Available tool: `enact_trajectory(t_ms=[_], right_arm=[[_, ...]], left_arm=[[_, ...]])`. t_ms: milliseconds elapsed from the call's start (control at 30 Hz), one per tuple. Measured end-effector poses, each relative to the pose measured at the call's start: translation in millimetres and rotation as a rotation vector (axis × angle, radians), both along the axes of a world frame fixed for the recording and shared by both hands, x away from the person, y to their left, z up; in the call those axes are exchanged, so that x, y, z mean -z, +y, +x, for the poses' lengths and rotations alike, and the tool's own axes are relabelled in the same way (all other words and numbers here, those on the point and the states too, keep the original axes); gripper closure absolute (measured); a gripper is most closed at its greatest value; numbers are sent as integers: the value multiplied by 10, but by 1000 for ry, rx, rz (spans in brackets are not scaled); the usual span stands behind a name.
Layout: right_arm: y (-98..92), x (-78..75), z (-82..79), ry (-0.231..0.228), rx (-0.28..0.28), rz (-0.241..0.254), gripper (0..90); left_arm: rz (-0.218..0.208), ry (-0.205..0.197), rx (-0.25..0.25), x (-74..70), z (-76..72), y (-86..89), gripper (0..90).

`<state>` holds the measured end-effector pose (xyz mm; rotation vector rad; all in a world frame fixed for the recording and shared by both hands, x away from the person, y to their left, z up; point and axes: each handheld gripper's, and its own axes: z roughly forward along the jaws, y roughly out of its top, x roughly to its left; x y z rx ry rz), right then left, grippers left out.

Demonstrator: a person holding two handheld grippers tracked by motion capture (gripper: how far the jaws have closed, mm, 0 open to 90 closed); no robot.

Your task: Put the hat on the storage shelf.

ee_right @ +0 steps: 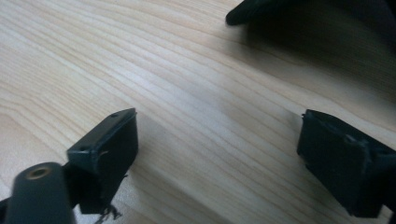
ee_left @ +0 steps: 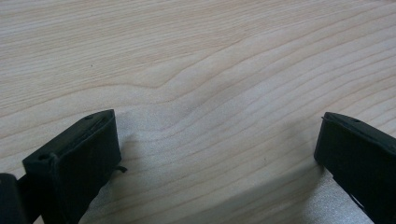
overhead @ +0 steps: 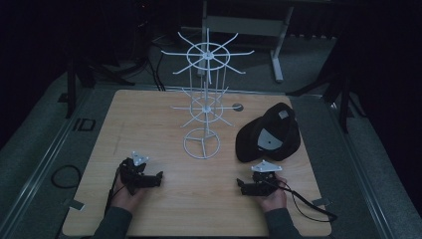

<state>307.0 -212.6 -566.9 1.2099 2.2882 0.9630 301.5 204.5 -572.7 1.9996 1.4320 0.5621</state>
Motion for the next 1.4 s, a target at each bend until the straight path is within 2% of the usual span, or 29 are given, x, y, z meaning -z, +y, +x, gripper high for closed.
enact_trajectory(t_ms=[367, 467, 500, 533, 567, 667, 733, 1000, 1167, 1400], right_arm=[[65, -2, 25, 0, 35, 0, 129], [64, -15, 35, 9, 49, 9, 166], [55, -31, 41, 15, 55, 11, 221], [33, -46, 53, 22, 67, 38, 261], [33, -46, 53, 22, 67, 38, 261], [22, -74, 58, 25, 85, 77, 354], [21, -82, 58, 24, 90, 86, 355], [-33, -176, 127, -4, 151, 176, 358], [-42, -192, 174, -30, 207, 211, 403], [-31, -202, 228, -50, 243, 237, 423]], left_arm=[[1, 0, 0, 0, 0, 0, 2], [1, 0, 1, 0, 0, 1, 2], [1, 0, 1, -1, 0, 1, 2], [1, 0, 1, -1, 0, 1, 2], [1, 0, 1, -1, 0, 1, 2], [2, 1, 1, -1, 1, 1, 2], [2, 1, 1, -1, 0, 1, 2], [2, 1, 2, -1, 1, 2, 2], [2, 1, 2, -1, 0, 2, 2], [2, 1, 2, -1, 0, 2, 2]])
